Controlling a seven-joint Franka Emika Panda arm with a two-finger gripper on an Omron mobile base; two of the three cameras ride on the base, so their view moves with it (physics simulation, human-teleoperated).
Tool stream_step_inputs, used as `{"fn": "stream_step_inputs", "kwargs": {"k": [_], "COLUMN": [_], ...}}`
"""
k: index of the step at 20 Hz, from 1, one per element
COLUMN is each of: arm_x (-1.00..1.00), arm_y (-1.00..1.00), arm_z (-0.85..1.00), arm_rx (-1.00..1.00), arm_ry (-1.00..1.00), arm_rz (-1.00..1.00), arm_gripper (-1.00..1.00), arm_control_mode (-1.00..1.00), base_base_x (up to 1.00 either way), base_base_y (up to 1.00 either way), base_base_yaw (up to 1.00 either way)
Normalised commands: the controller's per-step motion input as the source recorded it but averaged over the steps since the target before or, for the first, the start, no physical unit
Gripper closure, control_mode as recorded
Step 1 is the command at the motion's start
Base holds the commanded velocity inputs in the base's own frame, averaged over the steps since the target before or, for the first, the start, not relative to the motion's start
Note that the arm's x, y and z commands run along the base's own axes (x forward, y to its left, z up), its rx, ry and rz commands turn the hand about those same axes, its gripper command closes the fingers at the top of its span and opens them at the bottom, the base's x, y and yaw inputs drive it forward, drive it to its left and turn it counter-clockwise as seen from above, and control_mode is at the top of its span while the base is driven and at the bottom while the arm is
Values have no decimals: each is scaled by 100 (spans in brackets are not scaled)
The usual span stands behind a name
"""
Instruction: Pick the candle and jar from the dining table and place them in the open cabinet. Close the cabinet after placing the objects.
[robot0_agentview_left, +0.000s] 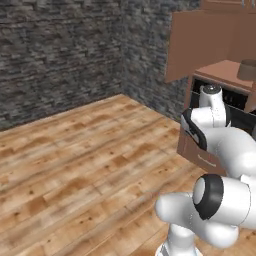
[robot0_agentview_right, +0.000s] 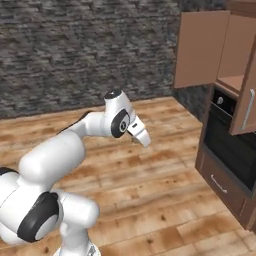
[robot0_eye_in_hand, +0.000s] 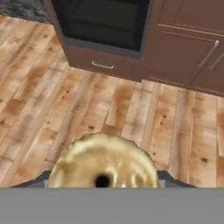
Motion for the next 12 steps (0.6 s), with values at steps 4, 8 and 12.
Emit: {"fn": "stream_step_inputs", "kwargs": {"k": [4,8,12], "arm_x": [0,0,0], "arm_y": [0,0,0], "arm_z": [0,0,0], "arm_rx": [0,0,0], "arm_ry": [0,0,0], "arm_rz": [0,0,0], "arm_gripper": [100,100,100], "arm_control_mode": [100,100,100], "base_base_x": [19,34,51], "base_base_y": [7,66,95], "base_base_yaw": [-55,-45,-36]}}
